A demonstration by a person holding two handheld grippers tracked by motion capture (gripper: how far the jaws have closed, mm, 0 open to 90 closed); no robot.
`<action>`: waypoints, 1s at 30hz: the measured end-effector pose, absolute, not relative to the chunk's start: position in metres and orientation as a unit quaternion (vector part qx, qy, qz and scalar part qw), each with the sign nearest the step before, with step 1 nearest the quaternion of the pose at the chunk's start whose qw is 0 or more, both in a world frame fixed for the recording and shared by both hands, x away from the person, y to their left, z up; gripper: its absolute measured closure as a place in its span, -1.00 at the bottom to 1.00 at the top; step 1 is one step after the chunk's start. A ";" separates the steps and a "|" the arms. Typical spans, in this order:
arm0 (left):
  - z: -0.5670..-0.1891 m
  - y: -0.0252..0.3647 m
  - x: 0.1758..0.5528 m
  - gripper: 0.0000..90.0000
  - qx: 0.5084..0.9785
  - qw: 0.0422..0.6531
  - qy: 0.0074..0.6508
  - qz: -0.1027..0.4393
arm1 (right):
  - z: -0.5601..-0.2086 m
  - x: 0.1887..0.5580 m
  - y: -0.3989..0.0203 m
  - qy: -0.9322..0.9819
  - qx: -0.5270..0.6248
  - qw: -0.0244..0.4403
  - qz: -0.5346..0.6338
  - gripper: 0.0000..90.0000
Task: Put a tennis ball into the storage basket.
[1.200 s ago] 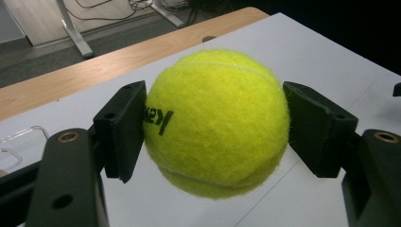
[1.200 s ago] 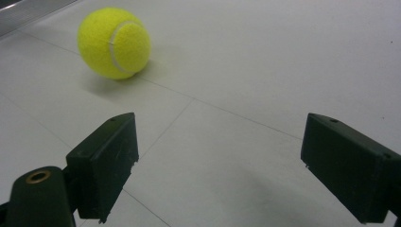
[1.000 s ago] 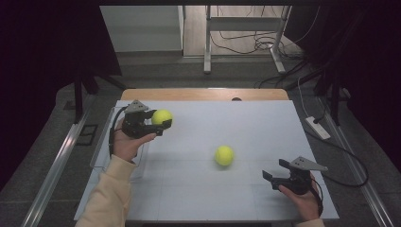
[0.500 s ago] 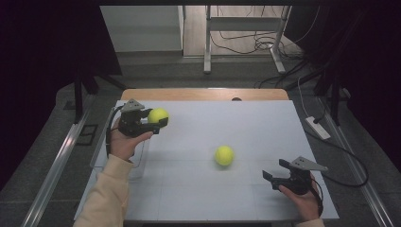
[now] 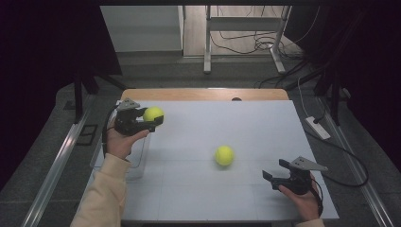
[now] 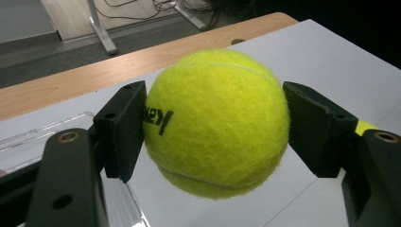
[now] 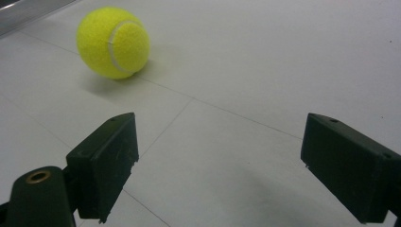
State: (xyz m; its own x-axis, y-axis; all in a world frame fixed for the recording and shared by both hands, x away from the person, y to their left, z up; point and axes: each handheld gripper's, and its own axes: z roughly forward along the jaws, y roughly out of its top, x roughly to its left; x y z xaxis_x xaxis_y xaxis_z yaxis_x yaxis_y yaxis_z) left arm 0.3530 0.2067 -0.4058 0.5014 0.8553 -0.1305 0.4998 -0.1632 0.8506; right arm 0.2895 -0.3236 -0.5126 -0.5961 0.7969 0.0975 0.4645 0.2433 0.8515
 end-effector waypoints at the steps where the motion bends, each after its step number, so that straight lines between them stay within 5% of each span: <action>1: -0.406 0.207 0.353 -0.39 0.736 0.455 0.461 0.196 | -0.513 0.290 -0.324 0.767 0.411 0.182 0.457 -0.74; 30: -0.405 0.231 0.355 -0.39 0.718 0.451 0.487 0.210 | -0.513 0.289 -0.323 0.767 0.411 0.181 0.457 -0.74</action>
State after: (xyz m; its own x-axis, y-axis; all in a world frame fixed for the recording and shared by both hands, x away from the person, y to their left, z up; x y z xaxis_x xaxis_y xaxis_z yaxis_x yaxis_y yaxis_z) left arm 0.3552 0.2313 -0.4052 0.4380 0.8886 -0.1365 0.5091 -0.1200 0.8523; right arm 0.2895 -0.3234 -0.5128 -0.5955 0.7974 0.0977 0.4655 0.2434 0.8509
